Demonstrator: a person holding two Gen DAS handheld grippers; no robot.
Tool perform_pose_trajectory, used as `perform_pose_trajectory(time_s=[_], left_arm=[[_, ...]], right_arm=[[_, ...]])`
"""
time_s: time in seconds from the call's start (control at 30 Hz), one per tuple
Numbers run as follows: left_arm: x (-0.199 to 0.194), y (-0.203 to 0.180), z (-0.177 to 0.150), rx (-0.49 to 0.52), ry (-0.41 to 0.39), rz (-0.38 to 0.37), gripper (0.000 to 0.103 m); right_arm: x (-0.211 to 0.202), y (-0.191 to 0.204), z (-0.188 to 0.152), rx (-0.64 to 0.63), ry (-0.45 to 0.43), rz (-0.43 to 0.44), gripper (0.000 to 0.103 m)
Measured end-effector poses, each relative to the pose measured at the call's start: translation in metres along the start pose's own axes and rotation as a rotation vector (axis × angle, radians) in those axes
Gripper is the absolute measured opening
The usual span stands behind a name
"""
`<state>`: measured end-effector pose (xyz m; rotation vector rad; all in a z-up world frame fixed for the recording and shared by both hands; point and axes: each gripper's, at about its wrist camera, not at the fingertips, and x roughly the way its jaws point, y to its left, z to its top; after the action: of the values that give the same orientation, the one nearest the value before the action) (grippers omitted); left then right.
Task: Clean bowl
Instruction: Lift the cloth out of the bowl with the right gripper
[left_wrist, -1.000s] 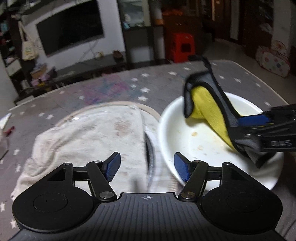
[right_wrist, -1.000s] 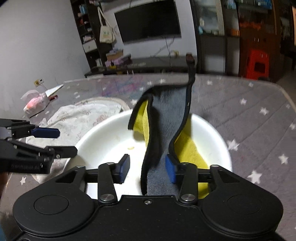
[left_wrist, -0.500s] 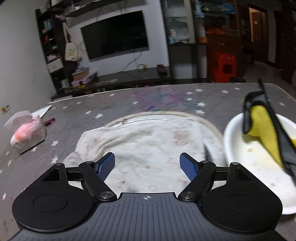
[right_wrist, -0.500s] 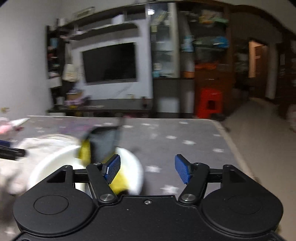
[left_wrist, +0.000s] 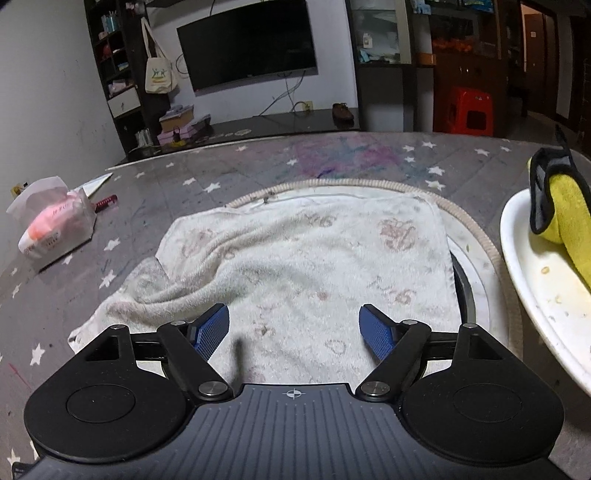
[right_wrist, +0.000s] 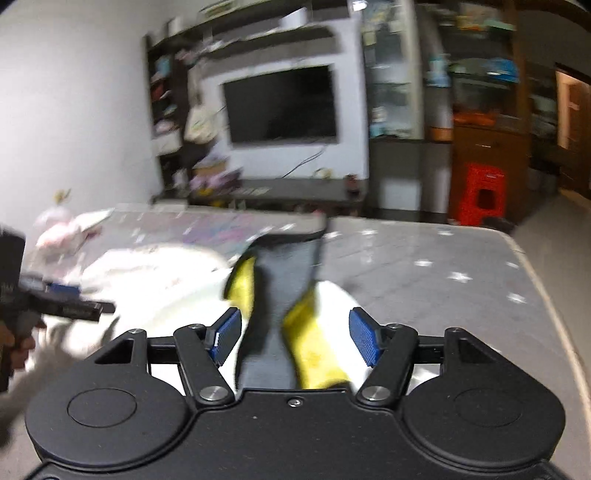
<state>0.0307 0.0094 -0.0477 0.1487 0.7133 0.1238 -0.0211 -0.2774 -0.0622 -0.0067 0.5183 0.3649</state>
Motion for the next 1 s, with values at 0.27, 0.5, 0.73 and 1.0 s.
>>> perform_pose_trajectory(time_s=[0.27, 0.5, 0.73, 1.0], left_arm=[[0.003, 0.003, 0.001, -0.011, -0.001, -0.018, 0.078], [0.01, -0.001, 0.0, -0.006, 0.0, -0.031, 0.078], [0.016, -0.003, -0.002, -0.005, -0.031, -0.033, 0.086], [0.022, -0.001, 0.0, -0.002, -0.045, -0.05, 0.093]], right_arm=[[0.055, 0.014, 0.004, -0.054, 0.134, -0.024, 0.068], [0.065, 0.01, -0.006, 0.009, 0.196, -0.007, 0.043], [0.045, 0.021, -0.006, -0.062, 0.128, 0.006, 0.012], [-0.009, -0.025, 0.007, 0.025, -0.041, -0.13, 0.012]])
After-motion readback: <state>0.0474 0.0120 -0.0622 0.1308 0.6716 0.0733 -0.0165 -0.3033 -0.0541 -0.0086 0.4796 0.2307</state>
